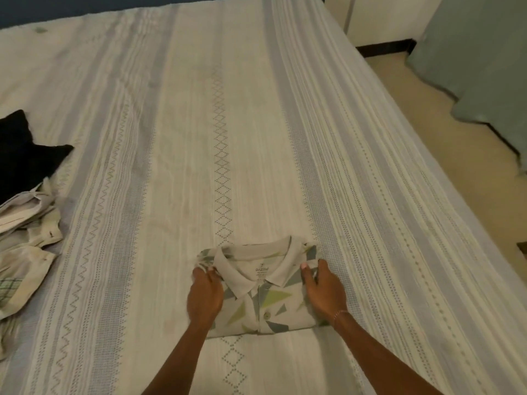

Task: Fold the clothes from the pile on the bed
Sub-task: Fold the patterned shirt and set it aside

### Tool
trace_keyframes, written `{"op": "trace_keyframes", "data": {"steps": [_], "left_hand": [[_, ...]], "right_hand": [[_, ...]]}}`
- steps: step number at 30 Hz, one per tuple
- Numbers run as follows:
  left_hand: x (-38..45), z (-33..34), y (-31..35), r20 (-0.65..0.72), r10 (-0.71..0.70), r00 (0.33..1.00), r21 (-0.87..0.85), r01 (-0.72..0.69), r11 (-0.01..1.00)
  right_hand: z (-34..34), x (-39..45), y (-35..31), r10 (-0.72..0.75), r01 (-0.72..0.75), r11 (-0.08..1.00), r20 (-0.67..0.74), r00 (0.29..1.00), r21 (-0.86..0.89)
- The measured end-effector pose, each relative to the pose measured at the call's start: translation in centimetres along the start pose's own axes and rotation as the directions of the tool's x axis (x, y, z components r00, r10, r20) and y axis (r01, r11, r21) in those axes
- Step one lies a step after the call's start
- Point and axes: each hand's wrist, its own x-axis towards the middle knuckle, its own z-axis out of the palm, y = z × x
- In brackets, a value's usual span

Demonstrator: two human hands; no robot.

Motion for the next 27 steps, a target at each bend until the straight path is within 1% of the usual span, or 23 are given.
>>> {"op": "trace_keyframes", "data": {"steps": [2, 5, 8, 12, 14, 17, 18, 19, 22, 25, 27], "left_hand": [[-0.5, 0.4, 0.6, -0.052, 0.019, 0.998, -0.040, -0.022, 0.999], [-1.8, 0.8, 2.9, -0.057, 0.052, 0.997, -0.206, -0.062, 0.977], [-2.2, 3.1, 6.9, -0.061, 0.067, 0.996, -0.283, -0.081, 0.956], [-2.5, 7.3, 15.0, -0.067, 0.113, 0.991, -0.380, -0.130, 0.916], [-2.0, 10.2, 19.9, -0.018, 0.100, 0.995, -0.417, -0.099, 0.904], [1.2, 14.0, 26.0, 0.122, -0.008, 0.992, -0.511, 0.070, 0.857], [2.6, 14.8, 27.2, 0.160, -0.028, 0.987, -0.521, 0.109, 0.846], [4.3, 15.8, 28.6, 0.176, -0.013, 0.984, -0.522, 0.104, 0.846], [8.1, 17.8, 34.2, 0.150, 0.080, 0.985, -0.506, 0.007, 0.863], [12.0, 18.6, 39.5, 0.094, 0.186, 0.978, -0.491, -0.117, 0.863], [15.3, 19.2, 42.1, 0.044, 0.266, 0.963, -0.442, -0.220, 0.870]], "right_hand": [[-0.2, 0.2, 0.4, -0.052, 0.056, 0.992, -0.044, 0.998, 0.116], [-1.6, 0.8, 0.1, -0.081, 0.103, 0.958, -0.089, 0.993, 0.268], [-6.0, 3.1, 1.0, -0.116, 0.151, 0.948, -0.136, 0.984, 0.282], [-13.4, 8.7, 1.6, -0.139, 0.176, 0.942, -0.146, 0.980, 0.284], [-17.7, 12.6, 1.8, -0.162, 0.199, 0.944, -0.156, 0.974, 0.264], [-22.8, 18.5, 1.6, -0.196, 0.236, 0.951, -0.202, 0.959, 0.198], [-23.8, 20.3, 1.5, -0.194, 0.233, 0.957, -0.213, 0.958, 0.175], [-24.8, 22.3, 1.6, -0.189, 0.227, 0.962, -0.228, 0.955, 0.154], [-27.0, 29.4, 1.0, -0.202, 0.241, 0.962, -0.266, 0.943, 0.124], [-28.4, 35.9, -1.3, -0.234, 0.276, 0.954, -0.280, 0.931, 0.119], [-28.5, 40.2, -3.0, -0.260, 0.303, 0.946, -0.295, 0.920, 0.111]]}}
